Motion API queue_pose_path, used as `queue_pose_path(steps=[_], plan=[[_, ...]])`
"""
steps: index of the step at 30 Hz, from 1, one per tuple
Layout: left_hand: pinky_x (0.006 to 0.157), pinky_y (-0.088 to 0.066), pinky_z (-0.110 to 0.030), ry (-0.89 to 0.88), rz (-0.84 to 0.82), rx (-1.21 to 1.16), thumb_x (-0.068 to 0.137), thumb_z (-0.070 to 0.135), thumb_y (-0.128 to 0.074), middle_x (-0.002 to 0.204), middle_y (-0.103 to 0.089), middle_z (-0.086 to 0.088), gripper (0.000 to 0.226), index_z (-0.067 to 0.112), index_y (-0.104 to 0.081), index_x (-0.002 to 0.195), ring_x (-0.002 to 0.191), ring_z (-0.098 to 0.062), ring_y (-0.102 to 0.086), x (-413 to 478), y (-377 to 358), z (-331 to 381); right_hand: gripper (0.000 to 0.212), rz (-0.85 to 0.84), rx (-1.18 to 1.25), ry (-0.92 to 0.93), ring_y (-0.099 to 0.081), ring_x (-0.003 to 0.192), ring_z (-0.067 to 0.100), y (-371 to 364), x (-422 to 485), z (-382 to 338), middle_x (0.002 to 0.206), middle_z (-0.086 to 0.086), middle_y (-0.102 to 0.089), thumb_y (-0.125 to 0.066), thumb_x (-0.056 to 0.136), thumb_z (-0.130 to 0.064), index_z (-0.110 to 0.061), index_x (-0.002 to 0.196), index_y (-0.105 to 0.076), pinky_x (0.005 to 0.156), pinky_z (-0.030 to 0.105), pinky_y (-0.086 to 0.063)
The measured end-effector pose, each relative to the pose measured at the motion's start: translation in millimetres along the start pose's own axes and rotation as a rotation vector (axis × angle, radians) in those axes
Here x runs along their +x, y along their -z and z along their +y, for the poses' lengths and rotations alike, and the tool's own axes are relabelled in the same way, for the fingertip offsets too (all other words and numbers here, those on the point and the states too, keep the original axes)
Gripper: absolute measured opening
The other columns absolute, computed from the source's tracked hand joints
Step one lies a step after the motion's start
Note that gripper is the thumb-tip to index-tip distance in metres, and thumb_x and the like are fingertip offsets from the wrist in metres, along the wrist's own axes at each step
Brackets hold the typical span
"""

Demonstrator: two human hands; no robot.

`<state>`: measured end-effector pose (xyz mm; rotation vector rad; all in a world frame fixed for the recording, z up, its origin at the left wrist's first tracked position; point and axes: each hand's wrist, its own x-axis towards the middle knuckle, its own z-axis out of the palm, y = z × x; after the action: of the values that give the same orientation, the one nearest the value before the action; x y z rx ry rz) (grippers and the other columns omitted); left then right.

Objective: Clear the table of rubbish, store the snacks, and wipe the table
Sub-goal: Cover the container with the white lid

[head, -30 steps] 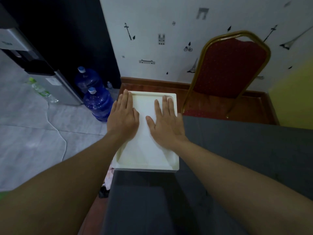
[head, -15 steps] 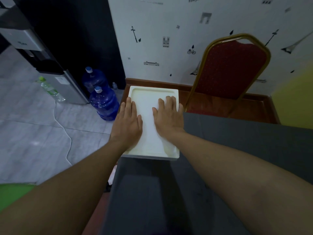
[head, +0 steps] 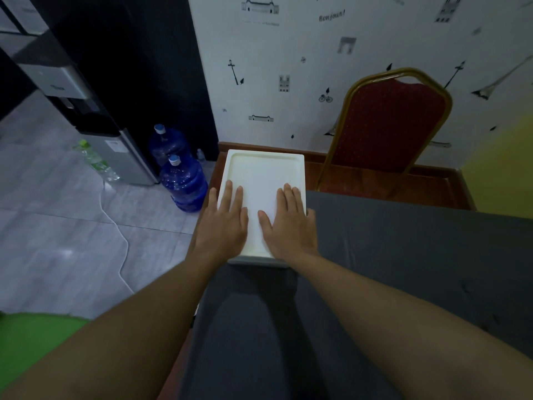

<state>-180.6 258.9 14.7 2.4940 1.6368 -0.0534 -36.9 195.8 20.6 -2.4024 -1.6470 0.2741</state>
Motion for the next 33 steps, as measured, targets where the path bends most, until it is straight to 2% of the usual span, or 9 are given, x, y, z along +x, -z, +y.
queue_pose_path(steps=[2,6,17,21,23,25,28,31,33], plan=[[0.123,-0.014,-0.05,0.008,0.007,-0.017,0.091,0.055,0.01,0.166,0.011,-0.002,0.073,0.023,0.008,0.157,0.152,-0.034,0.009,-7.3,0.2,-1.0,0.074,0.05,-0.026,0.023,-0.01,0.153,0.023,-2.0,-3.5,-1.7,0.167,0.004,-0.014,-0.027,0.1,-0.061,-0.014,0.158,-0.019,0.12,0.049,-0.018],[0.124,-0.01,-0.049,0.03,0.029,0.029,0.09,0.054,0.014,0.165,0.011,-0.005,0.077,0.016,0.007,0.157,0.151,-0.032,0.012,-4.6,1.6,2.2,0.076,0.008,-0.105,0.068,-0.005,0.154,0.025,-1.0,1.0,0.0,0.167,0.007,-0.008,-0.019,0.101,-0.061,-0.013,0.159,-0.012,0.124,0.05,-0.001],[0.124,-0.014,-0.045,0.001,0.018,-0.016,0.098,0.05,0.0,0.166,0.005,-0.004,0.068,0.016,0.007,0.157,0.152,-0.029,-0.006,-4.8,4.9,2.7,0.087,-0.054,-0.142,0.118,0.007,0.154,0.026,-2.5,30.9,6.5,0.168,0.005,0.008,-0.012,0.093,-0.074,-0.019,0.159,0.002,0.124,0.053,0.0],[0.124,-0.01,-0.045,-0.014,0.017,0.039,0.102,0.05,-0.013,0.164,-0.013,-0.008,0.063,0.015,-0.016,0.154,0.151,-0.03,-0.013,2.5,11.5,-0.4,0.088,-0.017,-0.117,0.109,0.003,0.154,0.026,-5.4,31.7,5.1,0.168,0.004,0.003,-0.014,0.093,-0.075,-0.019,0.16,-0.002,0.123,0.052,-0.002],[0.121,-0.02,-0.045,-0.069,0.078,0.061,0.102,0.049,-0.022,0.149,-0.035,-0.011,0.051,0.015,-0.035,0.139,0.141,-0.029,-0.029,15.5,16.6,-5.8,0.087,-0.007,-0.099,0.112,0.001,0.154,0.026,-4.8,30.7,4.4,0.168,0.004,0.001,-0.015,0.093,-0.075,-0.019,0.16,-0.005,0.123,0.051,-0.005],[0.114,-0.032,-0.04,-0.079,0.105,-0.012,0.102,0.043,-0.031,0.134,-0.042,-0.009,0.041,0.014,-0.04,0.129,0.126,-0.024,-0.039,33.9,23.3,-7.6,0.086,-0.003,-0.084,0.112,0.001,0.154,0.025,-4.1,30.0,4.8,0.168,0.003,0.0,-0.016,0.094,-0.074,-0.019,0.16,-0.006,0.122,0.051,-0.007],[0.109,-0.039,-0.039,-0.026,0.081,-0.179,0.102,0.04,-0.035,0.141,-0.032,-0.01,0.046,0.012,-0.034,0.139,0.129,-0.023,-0.038,52.3,19.8,-4.9,0.085,0.013,-0.066,0.109,-0.003,0.154,0.026,-3.9,30.6,5.1,0.168,0.003,-0.004,-0.018,0.094,-0.074,-0.02,0.159,-0.01,0.121,0.052,-0.011],[0.119,-0.03,-0.044,0.013,0.089,-0.16,0.102,0.046,-0.022,0.162,-0.002,-0.004,0.064,0.013,-0.006,0.154,0.151,-0.026,-0.015,49.1,5.5,-2.7,0.082,0.026,-0.061,0.113,-0.01,0.153,0.026,-1.2,29.9,3.8,0.167,0.005,-0.011,-0.02,0.094,-0.072,-0.019,0.157,-0.017,0.121,0.053,-0.017],[0.119,-0.02,-0.039,0.038,0.093,-0.167,0.102,0.047,-0.017,0.163,0.018,-0.003,0.069,0.012,0.009,0.155,0.153,-0.024,0.001,48.7,2.1,-1.9,0.078,0.038,-0.061,0.122,-0.018,0.149,0.027,2.7,33.5,4.9,0.163,0.006,-0.019,-0.023,0.095,-0.069,-0.019,0.154,-0.024,0.12,0.053,-0.02]])
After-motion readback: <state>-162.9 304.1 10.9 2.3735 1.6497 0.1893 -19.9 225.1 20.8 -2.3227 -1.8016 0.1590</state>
